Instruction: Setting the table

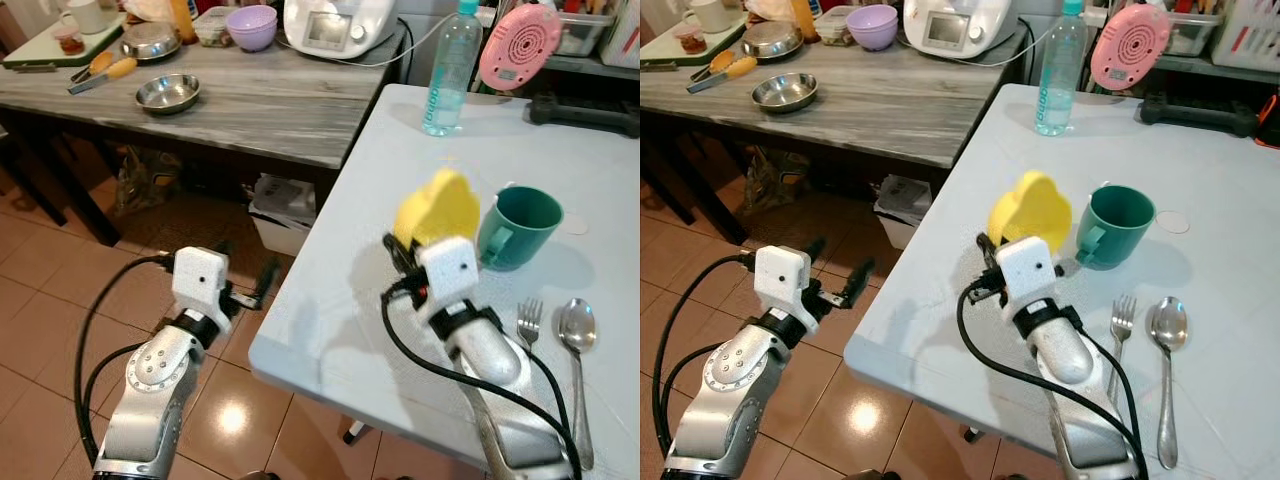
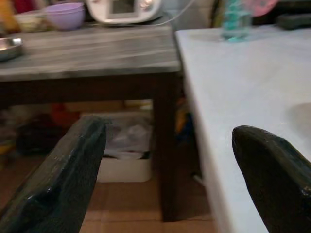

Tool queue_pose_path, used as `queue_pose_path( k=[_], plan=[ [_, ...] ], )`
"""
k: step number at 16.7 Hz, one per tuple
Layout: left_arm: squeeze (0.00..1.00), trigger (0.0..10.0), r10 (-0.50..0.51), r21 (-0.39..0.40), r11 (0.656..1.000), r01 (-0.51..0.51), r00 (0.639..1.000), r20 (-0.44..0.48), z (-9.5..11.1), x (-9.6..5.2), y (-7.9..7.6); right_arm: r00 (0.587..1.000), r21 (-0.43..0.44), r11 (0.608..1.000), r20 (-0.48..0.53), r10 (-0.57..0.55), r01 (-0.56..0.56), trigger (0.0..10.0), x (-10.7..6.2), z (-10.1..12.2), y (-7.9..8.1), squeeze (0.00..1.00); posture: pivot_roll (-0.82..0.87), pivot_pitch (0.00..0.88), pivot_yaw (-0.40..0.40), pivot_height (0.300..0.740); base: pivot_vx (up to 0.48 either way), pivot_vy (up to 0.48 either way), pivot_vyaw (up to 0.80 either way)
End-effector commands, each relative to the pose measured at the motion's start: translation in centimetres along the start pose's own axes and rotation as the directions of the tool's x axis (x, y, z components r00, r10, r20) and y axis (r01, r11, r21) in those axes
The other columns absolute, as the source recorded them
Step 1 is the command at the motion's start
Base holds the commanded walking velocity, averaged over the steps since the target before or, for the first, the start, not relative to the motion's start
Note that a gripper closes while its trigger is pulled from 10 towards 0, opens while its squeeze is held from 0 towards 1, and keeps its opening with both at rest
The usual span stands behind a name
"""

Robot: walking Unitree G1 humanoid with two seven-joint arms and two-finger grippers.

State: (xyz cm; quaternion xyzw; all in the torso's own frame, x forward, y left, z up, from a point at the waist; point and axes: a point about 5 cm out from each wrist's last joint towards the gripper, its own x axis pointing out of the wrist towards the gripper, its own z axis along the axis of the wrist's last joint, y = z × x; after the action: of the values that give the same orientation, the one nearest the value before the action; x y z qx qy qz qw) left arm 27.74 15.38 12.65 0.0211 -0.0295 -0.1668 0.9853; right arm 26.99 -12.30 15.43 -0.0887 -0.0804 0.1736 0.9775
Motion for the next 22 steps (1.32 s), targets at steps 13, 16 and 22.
queue_pose_path(
  k=[13, 16, 22],
  plan=[
    [0.0, 10.0, 0.106, -0.011, 0.994, -0.107, 0.993, -0.053, -0.97, 0.06, 0.97, 0.999, 0.067, 0.997, -0.032, -0.029, 0.032, 10.0, -0.38, 1.3, -0.13, 0.0, -0.06, 0.088, 0.069, 0.74, 0.0, 0.0, -0.15],
    [0.0, 10.0, 0.1, -0.009, 0.995, -0.101, 0.993, -0.06, -1.01, 0.19, 0.92, 0.999, 0.071, 0.997, -0.037, -0.033, 0.036, 10.0, -0.42, 1.22, -0.15, 0.0, -0.06, 0.087, 0.076, 0.74, 0.0, 0.0, -0.53],
    [0.0, 10.0, 0.095, -0.013, 0.995, -0.096, 0.993, -0.074, -1.13, 0.3, 0.95, 0.998, 0.076, 0.996, -0.046, -0.041, 0.044, 10.0, -0.55, 0.98, -0.09, 0.0, -0.06, 0.086, 0.081, 0.74, 0.0, 0.0, 0.0]
  ],
)
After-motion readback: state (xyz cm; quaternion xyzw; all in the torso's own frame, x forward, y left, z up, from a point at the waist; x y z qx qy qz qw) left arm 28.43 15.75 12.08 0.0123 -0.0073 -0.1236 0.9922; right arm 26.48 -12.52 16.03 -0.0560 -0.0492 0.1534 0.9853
